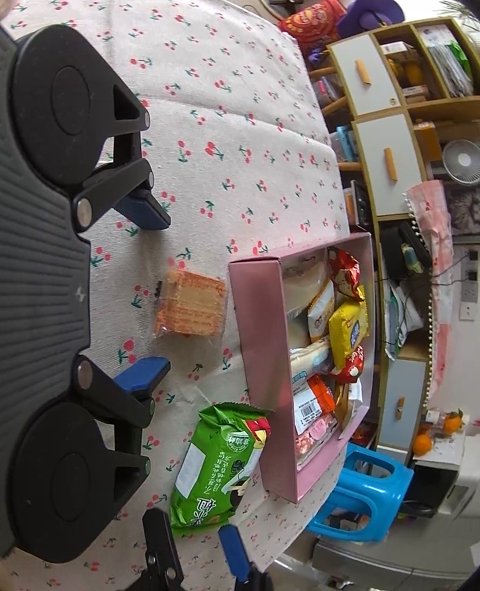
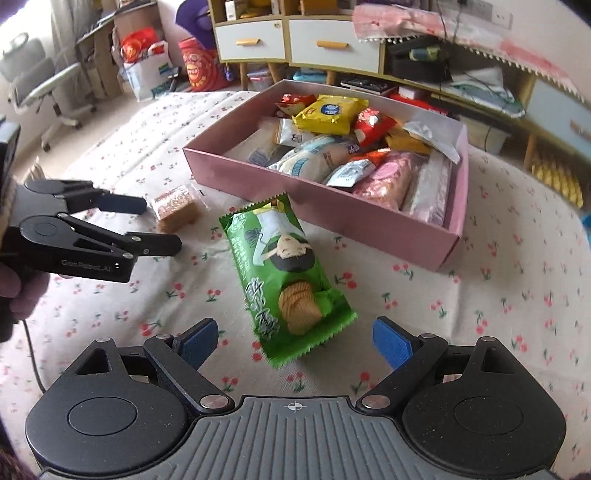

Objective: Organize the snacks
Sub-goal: 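Move both tools back over the green chip bag and wafer square, then grasp the wafer square with the left gripper while the right grasps the green chip bag, then carry both snacks into the pink box and open both grippers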

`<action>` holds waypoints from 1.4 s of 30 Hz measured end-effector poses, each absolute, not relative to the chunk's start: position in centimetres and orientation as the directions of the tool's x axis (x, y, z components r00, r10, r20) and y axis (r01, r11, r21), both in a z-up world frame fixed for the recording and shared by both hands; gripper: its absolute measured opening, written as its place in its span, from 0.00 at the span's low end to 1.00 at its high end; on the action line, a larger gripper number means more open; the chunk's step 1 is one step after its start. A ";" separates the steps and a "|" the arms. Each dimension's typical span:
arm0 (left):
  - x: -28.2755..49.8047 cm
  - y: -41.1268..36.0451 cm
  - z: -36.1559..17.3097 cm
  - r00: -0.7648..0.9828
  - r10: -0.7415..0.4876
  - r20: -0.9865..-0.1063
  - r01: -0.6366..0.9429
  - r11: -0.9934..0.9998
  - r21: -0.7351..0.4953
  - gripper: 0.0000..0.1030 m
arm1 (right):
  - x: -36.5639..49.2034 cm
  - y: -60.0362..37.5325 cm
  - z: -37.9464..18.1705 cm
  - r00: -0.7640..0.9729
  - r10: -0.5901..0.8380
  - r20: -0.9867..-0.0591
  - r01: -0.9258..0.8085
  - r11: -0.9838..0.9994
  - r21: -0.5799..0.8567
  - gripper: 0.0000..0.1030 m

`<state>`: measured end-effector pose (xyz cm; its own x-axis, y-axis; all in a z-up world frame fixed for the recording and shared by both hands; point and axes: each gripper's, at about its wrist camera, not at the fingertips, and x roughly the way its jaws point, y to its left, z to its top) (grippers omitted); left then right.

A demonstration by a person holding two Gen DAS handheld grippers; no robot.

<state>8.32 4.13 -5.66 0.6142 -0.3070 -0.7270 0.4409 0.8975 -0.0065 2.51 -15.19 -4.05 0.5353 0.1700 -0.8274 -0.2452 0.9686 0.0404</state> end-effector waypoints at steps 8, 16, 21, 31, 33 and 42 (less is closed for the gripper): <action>9.0 4.2 -5.8 0.632 -0.319 -0.706 0.445 0.896 -0.007 0.67 | 4.6 -13.6 -5.2 0.529 0.170 -0.832 -0.289 0.957 0.011 0.90; 9.4 4.6 -5.4 0.636 -0.328 -0.698 0.433 0.901 -0.028 0.43 | 5.7 -13.2 -5.8 0.538 0.164 -0.827 -0.292 0.956 -0.001 0.87; 9.6 5.0 -5.1 0.629 -0.340 -0.699 0.425 0.903 -0.057 0.36 | 6.1 -13.4 -5.7 0.552 0.160 -0.818 -0.266 0.964 0.008 0.60; 9.7 5.2 -4.3 0.598 -0.340 -0.725 0.400 0.911 -0.098 0.31 | 5.8 -13.5 -4.7 0.533 0.212 -0.819 -0.282 0.957 0.064 0.43; 9.5 5.1 -3.9 0.597 -0.342 -0.726 0.405 0.909 -0.096 0.31 | 5.6 -13.6 -4.2 0.541 0.213 -0.814 -0.276 0.959 0.068 0.43; 9.0 5.2 -1.2 0.627 -0.370 -0.686 0.400 0.908 -0.124 0.31 | 4.8 -14.7 -1.2 0.603 0.245 -0.760 -0.228 0.965 0.131 0.43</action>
